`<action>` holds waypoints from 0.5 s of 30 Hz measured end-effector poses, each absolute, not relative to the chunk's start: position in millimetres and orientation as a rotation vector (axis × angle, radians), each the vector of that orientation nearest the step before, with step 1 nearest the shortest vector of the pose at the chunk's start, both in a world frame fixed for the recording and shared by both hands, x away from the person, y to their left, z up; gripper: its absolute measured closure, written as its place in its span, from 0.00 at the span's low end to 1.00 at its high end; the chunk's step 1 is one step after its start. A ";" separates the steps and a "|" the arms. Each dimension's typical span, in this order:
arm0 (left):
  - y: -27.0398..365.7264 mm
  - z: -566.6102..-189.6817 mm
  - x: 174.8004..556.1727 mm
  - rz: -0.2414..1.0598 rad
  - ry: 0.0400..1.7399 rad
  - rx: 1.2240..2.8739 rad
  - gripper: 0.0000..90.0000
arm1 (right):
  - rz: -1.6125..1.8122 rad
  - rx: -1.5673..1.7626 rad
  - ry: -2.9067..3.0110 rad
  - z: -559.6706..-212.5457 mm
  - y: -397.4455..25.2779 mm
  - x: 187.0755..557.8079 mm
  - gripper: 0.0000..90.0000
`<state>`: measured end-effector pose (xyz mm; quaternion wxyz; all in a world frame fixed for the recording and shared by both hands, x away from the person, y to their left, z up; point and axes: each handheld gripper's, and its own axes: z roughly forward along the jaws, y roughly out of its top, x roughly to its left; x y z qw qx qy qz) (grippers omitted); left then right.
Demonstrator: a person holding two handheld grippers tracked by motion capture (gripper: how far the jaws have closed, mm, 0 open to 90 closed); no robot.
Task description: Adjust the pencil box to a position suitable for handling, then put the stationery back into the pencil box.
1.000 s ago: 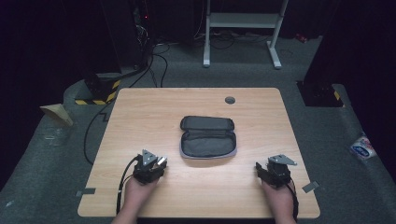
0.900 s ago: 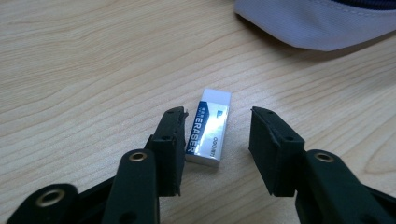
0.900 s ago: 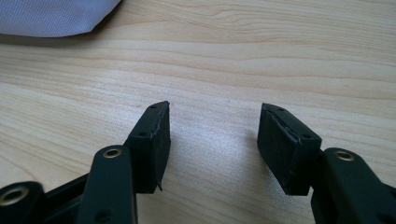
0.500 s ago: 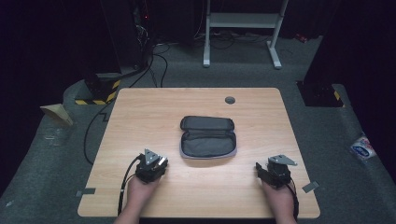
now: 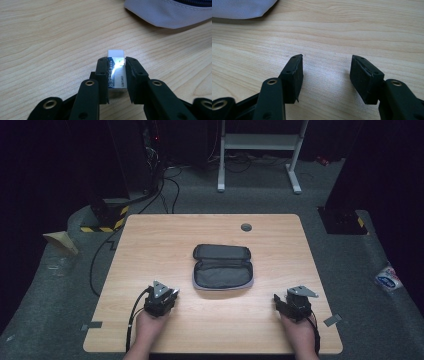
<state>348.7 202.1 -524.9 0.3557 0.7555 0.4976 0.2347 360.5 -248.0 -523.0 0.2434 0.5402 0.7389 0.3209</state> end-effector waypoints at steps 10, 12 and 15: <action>195.8 -510.7 346.7 0.621 1.273 1.904 0.81 | 0.877 1.476 2.019 -523.0 -248.0 360.6 0.49; 193.2 -506.6 346.6 0.629 1.266 1.899 0.81 | 0.877 1.474 2.019 -523.1 -248.1 360.6 0.49; 189.6 -501.1 346.8 0.635 1.256 1.890 0.81 | 0.877 1.476 2.019 -523.0 -248.0 360.5 0.49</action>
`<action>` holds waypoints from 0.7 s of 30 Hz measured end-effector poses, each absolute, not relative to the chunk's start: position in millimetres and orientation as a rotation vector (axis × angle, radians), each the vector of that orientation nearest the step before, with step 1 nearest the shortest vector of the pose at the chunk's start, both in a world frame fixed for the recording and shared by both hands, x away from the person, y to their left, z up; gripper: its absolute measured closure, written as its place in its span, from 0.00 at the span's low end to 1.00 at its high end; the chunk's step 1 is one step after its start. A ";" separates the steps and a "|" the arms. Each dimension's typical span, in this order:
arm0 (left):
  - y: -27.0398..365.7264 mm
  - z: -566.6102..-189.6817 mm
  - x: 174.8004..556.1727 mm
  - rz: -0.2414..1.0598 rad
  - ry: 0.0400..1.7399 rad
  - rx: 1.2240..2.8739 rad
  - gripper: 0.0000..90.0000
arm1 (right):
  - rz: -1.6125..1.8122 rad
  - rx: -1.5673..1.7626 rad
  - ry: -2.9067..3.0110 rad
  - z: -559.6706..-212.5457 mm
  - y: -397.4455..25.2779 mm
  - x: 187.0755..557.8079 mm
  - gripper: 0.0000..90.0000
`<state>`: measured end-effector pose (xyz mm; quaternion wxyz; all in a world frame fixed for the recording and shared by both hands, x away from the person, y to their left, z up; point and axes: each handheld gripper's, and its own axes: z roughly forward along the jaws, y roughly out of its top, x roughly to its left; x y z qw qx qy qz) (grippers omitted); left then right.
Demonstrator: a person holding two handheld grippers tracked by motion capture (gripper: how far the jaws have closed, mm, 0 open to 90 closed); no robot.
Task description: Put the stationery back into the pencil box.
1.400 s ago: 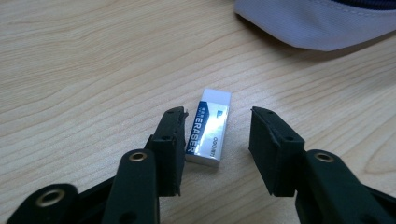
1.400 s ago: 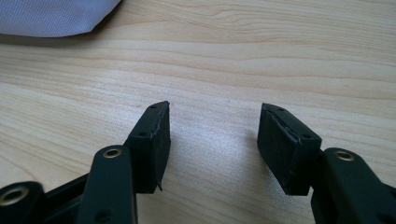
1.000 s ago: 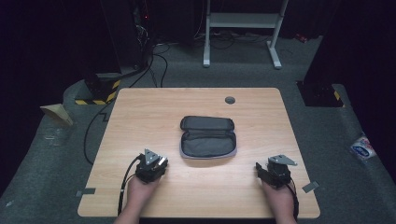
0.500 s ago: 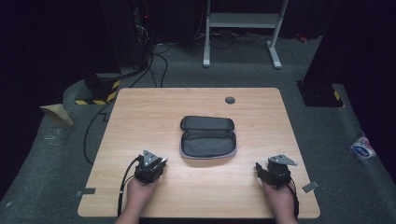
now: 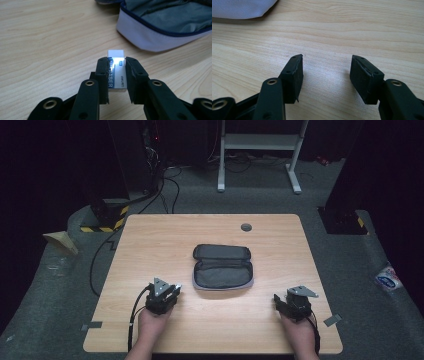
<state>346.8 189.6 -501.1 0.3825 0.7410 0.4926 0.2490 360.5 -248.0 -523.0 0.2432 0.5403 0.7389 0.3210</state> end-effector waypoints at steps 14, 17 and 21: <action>172.1 -476.7 356.5 0.621 1.236 1.833 0.81 | 0.875 1.466 2.020 -523.3 -248.6 360.8 0.49; 166.9 -472.9 357.9 0.617 1.230 1.838 0.81 | 0.875 1.471 2.019 -523.2 -248.4 360.5 0.49; 158.4 -464.7 360.7 0.615 1.210 1.830 0.81 | 0.874 1.469 2.021 -523.1 -248.5 360.4 0.49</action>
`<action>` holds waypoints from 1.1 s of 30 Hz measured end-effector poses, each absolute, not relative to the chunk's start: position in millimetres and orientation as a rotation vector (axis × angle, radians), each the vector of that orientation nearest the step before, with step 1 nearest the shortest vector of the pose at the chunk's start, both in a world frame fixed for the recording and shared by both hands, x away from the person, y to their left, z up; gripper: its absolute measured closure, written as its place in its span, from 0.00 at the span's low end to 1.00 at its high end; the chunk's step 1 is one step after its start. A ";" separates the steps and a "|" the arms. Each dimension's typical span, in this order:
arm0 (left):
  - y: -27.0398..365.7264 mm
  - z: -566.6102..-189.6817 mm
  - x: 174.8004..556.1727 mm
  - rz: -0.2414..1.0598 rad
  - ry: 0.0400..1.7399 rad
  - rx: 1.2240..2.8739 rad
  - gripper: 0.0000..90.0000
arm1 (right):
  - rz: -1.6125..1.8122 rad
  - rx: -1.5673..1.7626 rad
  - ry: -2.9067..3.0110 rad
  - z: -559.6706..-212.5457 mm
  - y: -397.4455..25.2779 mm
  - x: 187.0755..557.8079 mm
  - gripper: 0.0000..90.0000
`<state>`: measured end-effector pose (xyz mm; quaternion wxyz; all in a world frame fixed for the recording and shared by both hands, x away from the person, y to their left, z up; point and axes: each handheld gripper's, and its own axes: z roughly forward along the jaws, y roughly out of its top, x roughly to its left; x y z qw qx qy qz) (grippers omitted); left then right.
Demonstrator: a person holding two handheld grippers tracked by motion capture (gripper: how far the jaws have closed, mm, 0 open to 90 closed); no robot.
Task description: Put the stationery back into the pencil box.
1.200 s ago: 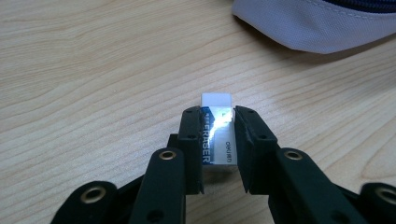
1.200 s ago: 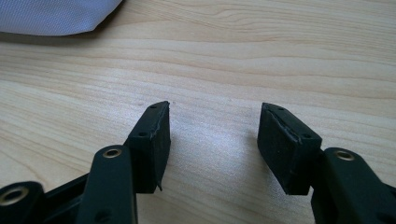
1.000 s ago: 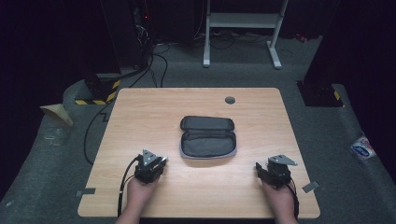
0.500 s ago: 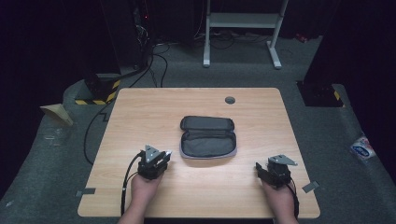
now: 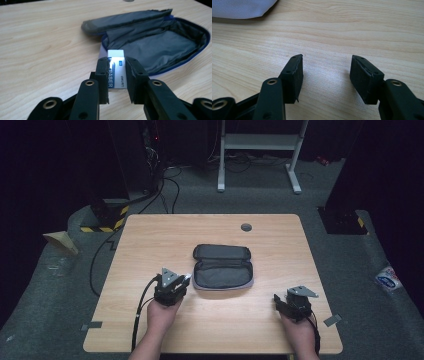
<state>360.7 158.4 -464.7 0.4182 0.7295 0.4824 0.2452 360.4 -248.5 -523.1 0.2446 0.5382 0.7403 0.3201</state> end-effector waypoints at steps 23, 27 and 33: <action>111.5 -455.8 411.7 0.553 1.206 1.919 0.81 | 0.872 1.471 2.019 -523.0 -248.5 360.2 0.49; 100.8 -458.6 418.1 0.538 1.213 1.943 0.81 | 0.871 1.472 2.019 -523.0 -248.5 360.2 0.49; 93.4 -467.2 426.3 0.521 1.246 1.975 0.81 | 0.872 1.472 2.019 -523.0 -248.4 360.2 0.49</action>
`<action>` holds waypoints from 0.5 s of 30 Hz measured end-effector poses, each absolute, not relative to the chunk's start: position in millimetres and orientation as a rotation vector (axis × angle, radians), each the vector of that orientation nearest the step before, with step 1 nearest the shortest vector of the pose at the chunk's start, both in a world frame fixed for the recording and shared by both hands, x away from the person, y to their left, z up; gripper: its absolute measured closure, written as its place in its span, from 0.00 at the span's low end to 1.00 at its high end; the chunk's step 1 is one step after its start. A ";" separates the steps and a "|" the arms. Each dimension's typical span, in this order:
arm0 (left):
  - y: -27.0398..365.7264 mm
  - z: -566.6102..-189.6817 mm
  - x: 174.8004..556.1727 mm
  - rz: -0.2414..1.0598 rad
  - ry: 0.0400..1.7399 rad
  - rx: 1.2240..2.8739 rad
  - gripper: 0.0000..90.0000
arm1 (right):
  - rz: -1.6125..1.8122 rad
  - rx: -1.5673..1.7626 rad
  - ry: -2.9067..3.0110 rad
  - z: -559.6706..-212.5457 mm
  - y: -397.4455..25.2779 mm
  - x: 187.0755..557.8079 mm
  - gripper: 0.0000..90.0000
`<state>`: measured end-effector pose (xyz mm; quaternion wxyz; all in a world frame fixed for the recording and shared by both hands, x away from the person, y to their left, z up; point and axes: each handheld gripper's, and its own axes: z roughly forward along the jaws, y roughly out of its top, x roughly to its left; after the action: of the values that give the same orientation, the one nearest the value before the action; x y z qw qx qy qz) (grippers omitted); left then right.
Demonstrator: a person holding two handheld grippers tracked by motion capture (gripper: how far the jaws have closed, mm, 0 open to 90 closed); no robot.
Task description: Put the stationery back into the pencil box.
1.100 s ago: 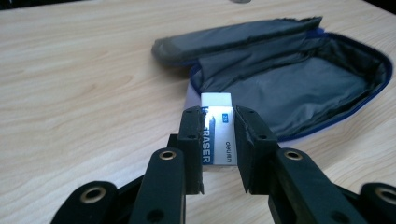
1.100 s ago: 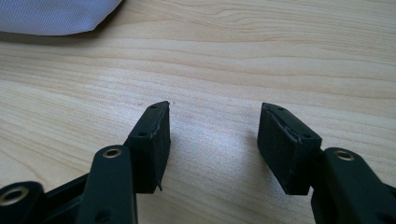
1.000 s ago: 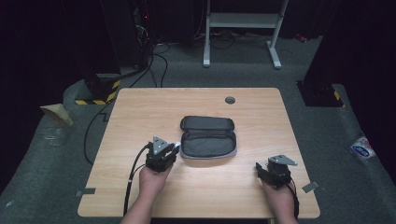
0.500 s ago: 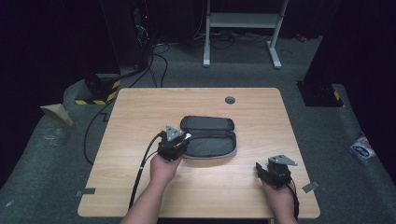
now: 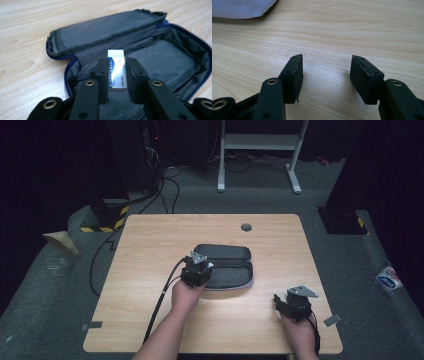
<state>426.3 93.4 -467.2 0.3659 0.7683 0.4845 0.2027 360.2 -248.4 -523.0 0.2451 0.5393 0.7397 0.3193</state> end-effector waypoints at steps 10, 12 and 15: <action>87.1 -474.8 434.7 0.532 1.293 2.051 0.81 | 0.872 1.472 2.019 -523.0 -248.4 360.1 0.49; 87.6 -473.7 436.0 0.530 1.301 2.053 0.81 | 0.872 1.472 2.019 -523.0 -248.5 360.2 0.49; 86.8 -473.9 437.5 0.526 1.307 2.054 0.81 | 0.872 1.472 2.017 -523.1 -248.4 360.2 0.49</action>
<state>437.5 86.8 -473.9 0.3197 0.7814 0.4971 0.2003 360.2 -248.4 -523.1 0.2456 0.5394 0.7393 0.3197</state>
